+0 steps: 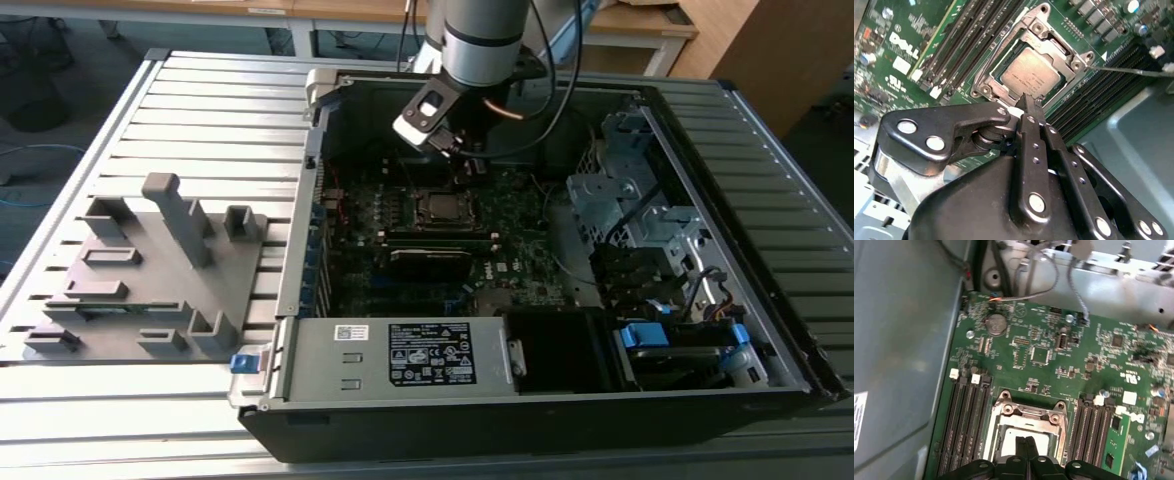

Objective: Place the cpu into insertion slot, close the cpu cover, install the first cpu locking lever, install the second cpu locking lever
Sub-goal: 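Close the cpu cover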

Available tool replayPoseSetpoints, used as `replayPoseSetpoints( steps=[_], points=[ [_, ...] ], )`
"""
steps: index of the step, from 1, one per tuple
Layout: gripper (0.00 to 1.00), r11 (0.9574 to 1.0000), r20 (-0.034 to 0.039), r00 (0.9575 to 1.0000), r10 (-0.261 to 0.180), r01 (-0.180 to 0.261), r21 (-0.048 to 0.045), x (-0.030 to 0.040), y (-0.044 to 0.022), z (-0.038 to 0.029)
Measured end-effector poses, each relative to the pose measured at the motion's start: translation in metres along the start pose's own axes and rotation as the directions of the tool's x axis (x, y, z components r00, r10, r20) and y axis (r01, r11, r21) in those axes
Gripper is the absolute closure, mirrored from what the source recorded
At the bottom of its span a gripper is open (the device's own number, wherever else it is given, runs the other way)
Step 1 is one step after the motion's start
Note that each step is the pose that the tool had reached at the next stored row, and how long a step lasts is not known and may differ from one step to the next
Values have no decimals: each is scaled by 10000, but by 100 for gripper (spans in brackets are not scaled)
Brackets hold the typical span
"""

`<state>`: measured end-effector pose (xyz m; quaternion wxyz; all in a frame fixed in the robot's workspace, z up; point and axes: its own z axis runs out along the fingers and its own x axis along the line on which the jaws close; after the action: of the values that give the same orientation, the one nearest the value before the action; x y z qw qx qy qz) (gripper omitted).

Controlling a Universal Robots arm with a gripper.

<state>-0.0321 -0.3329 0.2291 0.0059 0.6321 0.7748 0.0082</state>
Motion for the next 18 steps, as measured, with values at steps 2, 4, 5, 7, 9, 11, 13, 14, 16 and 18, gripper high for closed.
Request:
replayPoseSetpoints(
  steps=[2, 4, 5, 7, 9, 11, 13, 14, 16, 18],
  points=[
    [90, 9999, -2, 9999, -140, 140, 0, 0, 0, 0],
    [90, 9999, -4, 9999, -145, 145, -1, 0, 0, 1],
    [90, 9999, -3, 9999, -145, 145, 0, 0, 0, 0],
    [90, 9999, -3, 9999, -150, 150, -1, 0, 0, 1],
    [90, 9999, -4, 9999, -166, 166, -1, 0, 0, 1],
    [90, 9998, -4, 9998, -177, 177, -1, 0, 0, 1],
    [90, 9998, -4, 9998, -188, 188, -1, 0, 0, 1],
    [90, 9998, -4, 9998, -188, 188, -1, 0, 0, 1],
    [90, 9998, -4, 9998, -188, 188, 0, 0, 0, 0],
    [90, 9998, -4, 9998, -188, 188, -1, 0, 0, 1]
  ],
)
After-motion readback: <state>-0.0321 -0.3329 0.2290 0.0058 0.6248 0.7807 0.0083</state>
